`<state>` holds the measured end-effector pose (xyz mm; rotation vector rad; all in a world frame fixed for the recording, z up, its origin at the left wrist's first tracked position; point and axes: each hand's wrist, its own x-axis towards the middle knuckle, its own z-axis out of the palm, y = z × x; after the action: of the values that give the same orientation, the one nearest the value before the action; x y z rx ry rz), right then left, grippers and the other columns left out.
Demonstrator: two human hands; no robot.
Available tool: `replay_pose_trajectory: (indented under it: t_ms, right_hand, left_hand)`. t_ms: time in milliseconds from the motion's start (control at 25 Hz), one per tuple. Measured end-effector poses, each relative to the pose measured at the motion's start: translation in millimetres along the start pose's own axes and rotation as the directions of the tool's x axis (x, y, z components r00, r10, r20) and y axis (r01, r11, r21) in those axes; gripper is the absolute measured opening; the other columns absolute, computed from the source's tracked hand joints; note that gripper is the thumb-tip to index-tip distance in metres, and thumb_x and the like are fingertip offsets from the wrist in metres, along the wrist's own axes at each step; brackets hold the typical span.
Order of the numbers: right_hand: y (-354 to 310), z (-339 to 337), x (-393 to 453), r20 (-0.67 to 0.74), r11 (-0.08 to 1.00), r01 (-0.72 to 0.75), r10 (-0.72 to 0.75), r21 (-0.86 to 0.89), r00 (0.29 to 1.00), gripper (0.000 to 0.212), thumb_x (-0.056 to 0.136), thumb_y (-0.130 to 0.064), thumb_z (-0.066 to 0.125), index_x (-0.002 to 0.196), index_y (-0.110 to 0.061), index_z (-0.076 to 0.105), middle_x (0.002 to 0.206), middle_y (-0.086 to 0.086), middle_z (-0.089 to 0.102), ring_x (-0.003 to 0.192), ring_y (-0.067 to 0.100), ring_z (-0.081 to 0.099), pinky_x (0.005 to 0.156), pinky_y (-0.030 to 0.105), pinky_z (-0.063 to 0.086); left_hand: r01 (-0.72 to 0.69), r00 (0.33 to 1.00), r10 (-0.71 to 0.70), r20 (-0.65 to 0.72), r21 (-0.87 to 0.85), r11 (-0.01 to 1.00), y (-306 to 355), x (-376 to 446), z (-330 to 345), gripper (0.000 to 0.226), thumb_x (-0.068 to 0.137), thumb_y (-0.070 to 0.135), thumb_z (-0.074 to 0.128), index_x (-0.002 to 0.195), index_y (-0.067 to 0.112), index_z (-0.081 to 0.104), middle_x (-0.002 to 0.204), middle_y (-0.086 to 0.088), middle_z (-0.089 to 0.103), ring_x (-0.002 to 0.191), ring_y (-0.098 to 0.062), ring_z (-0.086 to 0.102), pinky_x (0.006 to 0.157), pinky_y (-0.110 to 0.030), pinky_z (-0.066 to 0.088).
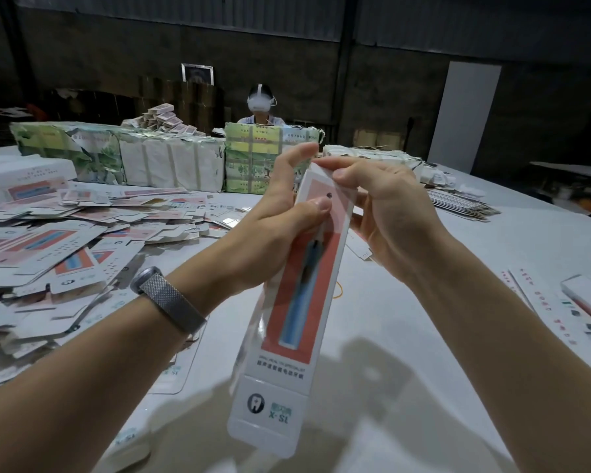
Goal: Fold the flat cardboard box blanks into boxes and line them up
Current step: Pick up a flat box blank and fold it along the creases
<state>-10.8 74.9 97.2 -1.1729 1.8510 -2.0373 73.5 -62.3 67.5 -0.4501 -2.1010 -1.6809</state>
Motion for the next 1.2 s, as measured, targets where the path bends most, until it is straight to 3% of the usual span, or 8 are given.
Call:
replay_pose_trajectory:
  t_ms: [120, 280, 480, 600, 800, 880, 960, 1200]
  right_hand:
    - [2, 1, 1, -0.032, 0.994, 0.03, -0.034, -0.102, 0.999, 0.025, 0.083, -0.018, 0.056, 0.081, -0.024, 0.08, 0.081, -0.001, 0.075, 0.081, 0.018, 0.066, 0.082, 0.047, 0.051]
    - [4, 5, -1, -0.064, 0.979, 0.132, -0.144, -0.158, 0.988, 0.027, 0.085, -0.022, 0.051, 0.082, -0.024, 0.078, 0.079, 0.002, 0.074, 0.075, 0.021, 0.065, 0.07, 0.041, 0.051]
    - [9, 12, -6, 0.001, 0.985, 0.159, -0.159, -0.067, 0.987, 0.031, 0.099, -0.02, 0.043, 0.101, -0.014, 0.073, 0.088, 0.014, 0.073, 0.07, 0.028, 0.068, 0.061, 0.062, 0.051]
    - [11, 13, -5, 0.034, 0.991, 0.131, -0.131, -0.008, 0.991, 0.033, 0.1, -0.021, 0.041, 0.109, -0.013, 0.072, 0.098, 0.012, 0.074, 0.079, 0.027, 0.07, 0.068, 0.069, 0.047]
    - [11, 11, -3, 0.061, 0.992, 0.126, -0.125, -0.02, 0.99, 0.031, 0.1, -0.015, 0.043, 0.111, -0.015, 0.072, 0.1, 0.014, 0.073, 0.081, 0.022, 0.07, 0.064, 0.048, 0.054]
    - [12, 14, -3, -0.007, 0.981, 0.154, -0.156, -0.117, 0.988, 0.026, 0.099, -0.012, 0.048, 0.108, -0.015, 0.073, 0.091, 0.011, 0.072, 0.082, 0.014, 0.068, 0.075, 0.039, 0.056]
    - [15, 16, -2, -0.097, 0.915, 0.182, -0.231, -0.359, 0.968, 0.026, 0.099, -0.018, 0.053, 0.117, -0.018, 0.071, 0.105, 0.0, 0.065, 0.099, 0.007, 0.063, 0.094, 0.031, 0.053]
    - [8, 27, -7, -0.056, 0.744, 0.135, -0.225, -0.654, 0.973, 0.069, 0.091, -0.056, 0.047, 0.151, -0.022, 0.04, 0.115, -0.002, 0.036, 0.115, 0.012, 0.049, 0.102, 0.037, 0.048]
  left_hand:
    - [0.004, 1.0, -0.004, -0.018, -0.033, 0.999, -1, -1, 1, 0.058, 0.094, 0.029, 0.047, 0.146, 0.037, 0.022, 0.105, -0.011, 0.063, 0.074, -0.019, 0.071, 0.07, -0.033, 0.057]
    - [-0.011, 0.998, 0.007, -0.058, -0.069, 0.998, -5, 3, 3, 0.057, 0.095, 0.027, 0.048, 0.145, 0.036, 0.023, 0.101, -0.009, 0.065, 0.072, -0.018, 0.069, 0.071, -0.039, 0.058]
    - [-0.024, 0.994, 0.016, -0.105, -0.077, 0.997, -9, 4, 2, 0.054, 0.096, 0.028, 0.048, 0.143, 0.041, 0.026, 0.12, -0.016, 0.061, 0.08, -0.018, 0.069, 0.074, -0.04, 0.057]
    - [-0.049, 0.99, 0.038, -0.139, -0.076, 0.996, -10, 3, 3, 0.052, 0.097, 0.027, 0.048, 0.143, 0.039, 0.027, 0.112, -0.016, 0.062, 0.077, -0.016, 0.069, 0.069, -0.033, 0.056]
    - [-0.096, 0.983, 0.086, -0.161, -0.058, 0.994, -8, 3, 4, 0.05, 0.098, 0.024, 0.047, 0.143, 0.033, 0.027, 0.104, -0.008, 0.064, 0.076, -0.012, 0.07, 0.066, -0.027, 0.056]
    - [-0.066, 0.983, 0.046, -0.18, -0.105, 0.992, -10, 4, 8, 0.049, 0.098, 0.025, 0.047, 0.142, 0.031, 0.027, 0.094, -0.008, 0.068, 0.076, -0.016, 0.069, 0.068, -0.033, 0.057]
    - [-0.051, 0.973, 0.021, -0.228, -0.128, 0.991, -13, 7, 11, 0.038, 0.103, 0.023, 0.046, 0.137, 0.028, 0.028, 0.096, -0.01, 0.071, 0.08, -0.019, 0.07, 0.071, -0.035, 0.058]
    - [0.014, 0.935, -0.11, -0.338, -0.275, 0.961, -9, 13, 13, 0.015, 0.106, 0.023, 0.048, 0.112, 0.028, 0.036, 0.101, -0.008, 0.064, 0.079, -0.014, 0.069, 0.068, -0.033, 0.057]
